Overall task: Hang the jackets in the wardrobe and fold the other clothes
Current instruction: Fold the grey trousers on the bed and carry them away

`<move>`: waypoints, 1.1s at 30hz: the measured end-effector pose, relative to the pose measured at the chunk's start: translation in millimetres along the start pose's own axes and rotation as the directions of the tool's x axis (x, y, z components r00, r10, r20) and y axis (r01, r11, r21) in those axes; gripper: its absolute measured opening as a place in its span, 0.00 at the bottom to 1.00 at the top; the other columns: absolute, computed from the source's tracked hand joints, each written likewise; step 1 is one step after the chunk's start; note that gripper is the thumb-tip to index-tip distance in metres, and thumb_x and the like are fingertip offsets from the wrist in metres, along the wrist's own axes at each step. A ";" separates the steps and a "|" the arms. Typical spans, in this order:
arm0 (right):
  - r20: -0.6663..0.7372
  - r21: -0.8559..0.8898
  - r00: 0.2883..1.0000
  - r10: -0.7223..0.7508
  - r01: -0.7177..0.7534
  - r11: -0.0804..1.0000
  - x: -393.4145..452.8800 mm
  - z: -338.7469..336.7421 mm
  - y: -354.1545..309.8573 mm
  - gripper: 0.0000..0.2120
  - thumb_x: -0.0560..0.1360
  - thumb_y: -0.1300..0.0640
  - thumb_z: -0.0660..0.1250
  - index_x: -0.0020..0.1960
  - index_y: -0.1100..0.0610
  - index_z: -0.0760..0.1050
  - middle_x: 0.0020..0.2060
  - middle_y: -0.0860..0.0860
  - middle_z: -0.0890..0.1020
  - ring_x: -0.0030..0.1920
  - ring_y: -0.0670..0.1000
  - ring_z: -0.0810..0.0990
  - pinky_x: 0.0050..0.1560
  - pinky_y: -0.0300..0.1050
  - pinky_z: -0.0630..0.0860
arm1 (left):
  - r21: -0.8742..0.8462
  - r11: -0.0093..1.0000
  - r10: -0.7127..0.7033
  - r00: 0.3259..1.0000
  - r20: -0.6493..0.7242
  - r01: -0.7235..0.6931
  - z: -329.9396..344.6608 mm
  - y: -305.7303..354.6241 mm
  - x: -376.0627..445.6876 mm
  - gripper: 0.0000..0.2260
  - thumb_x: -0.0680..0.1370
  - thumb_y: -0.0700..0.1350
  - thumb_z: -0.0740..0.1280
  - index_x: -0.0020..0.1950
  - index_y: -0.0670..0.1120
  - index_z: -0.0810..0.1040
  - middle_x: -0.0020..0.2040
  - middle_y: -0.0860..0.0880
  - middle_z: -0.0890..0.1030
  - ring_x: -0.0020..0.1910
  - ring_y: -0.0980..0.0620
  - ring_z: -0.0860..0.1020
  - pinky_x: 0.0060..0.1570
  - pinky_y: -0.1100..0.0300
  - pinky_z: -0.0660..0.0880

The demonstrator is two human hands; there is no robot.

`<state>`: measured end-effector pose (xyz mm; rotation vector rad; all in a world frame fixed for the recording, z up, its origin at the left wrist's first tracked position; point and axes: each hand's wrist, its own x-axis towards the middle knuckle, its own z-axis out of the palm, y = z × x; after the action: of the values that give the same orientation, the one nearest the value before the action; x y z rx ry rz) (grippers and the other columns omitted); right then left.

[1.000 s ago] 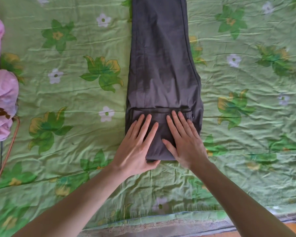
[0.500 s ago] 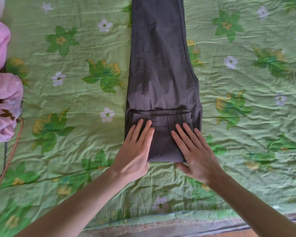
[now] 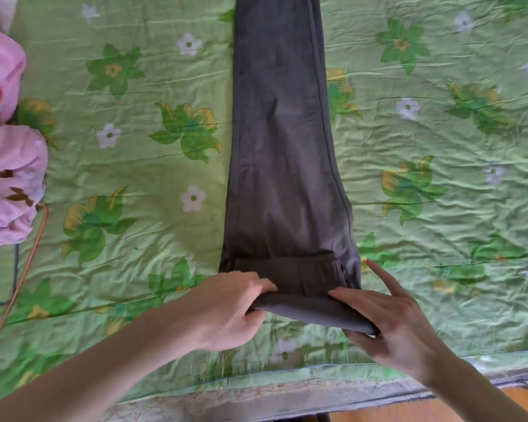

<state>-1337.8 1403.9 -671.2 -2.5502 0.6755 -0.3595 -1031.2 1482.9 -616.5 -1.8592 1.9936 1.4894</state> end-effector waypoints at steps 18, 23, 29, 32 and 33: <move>0.111 0.529 0.716 0.689 -0.630 0.569 81.7 7.1 19.3 0.12 0.76 0.39 0.66 0.55 0.45 0.75 0.42 0.45 0.86 0.44 0.43 0.83 0.40 0.38 0.77 | -0.967 0.166 -0.573 0.780 -0.253 -0.192 12.6 -49.5 31.5 0.29 0.69 0.68 0.78 0.54 0.44 0.81 0.59 0.45 0.81 0.58 0.45 0.78 0.62 0.45 0.70; -0.034 0.513 0.677 0.736 -0.620 0.594 84.1 19.7 27.6 0.15 0.83 0.40 0.61 0.60 0.50 0.72 0.43 0.60 0.82 0.41 0.56 0.80 0.41 0.57 0.76 | -0.837 0.528 -0.400 0.827 -0.395 -0.144 18.3 -40.6 39.2 0.11 0.86 0.47 0.64 0.68 0.54 0.72 0.60 0.65 0.81 0.59 0.70 0.77 0.59 0.71 0.71; -0.073 0.425 0.625 0.777 -0.685 0.591 95.1 25.1 34.4 0.14 0.87 0.49 0.57 0.46 0.55 0.68 0.32 0.52 0.75 0.31 0.45 0.73 0.30 0.40 0.66 | -0.643 0.763 -0.412 0.717 -0.562 -0.066 31.6 -51.0 57.3 0.15 0.87 0.54 0.58 0.59 0.42 0.71 0.49 0.34 0.78 0.44 0.38 0.78 0.46 0.40 0.75; -0.055 0.369 0.630 0.775 -0.708 0.602 98.3 33.2 44.9 0.15 0.87 0.50 0.58 0.46 0.58 0.70 0.31 0.53 0.75 0.28 0.47 0.71 0.28 0.39 0.65 | -0.578 0.809 -0.488 0.667 -0.563 0.104 32.1 -52.8 71.1 0.11 0.87 0.49 0.60 0.52 0.42 0.69 0.36 0.44 0.73 0.31 0.47 0.72 0.33 0.47 0.67; -0.059 0.352 0.620 0.782 -0.721 0.597 98.3 36.8 48.2 0.15 0.86 0.50 0.59 0.46 0.58 0.70 0.30 0.53 0.74 0.28 0.50 0.72 0.28 0.39 0.64 | -0.581 0.801 -0.516 0.659 -0.547 0.144 30.8 -54.5 75.0 0.11 0.86 0.48 0.62 0.51 0.42 0.68 0.35 0.47 0.72 0.30 0.50 0.71 0.33 0.50 0.66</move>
<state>-1260.7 1329.6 -714.5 -1.7190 1.5789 -0.3816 -1026.6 1455.8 -710.2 -3.1911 1.2916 1.3872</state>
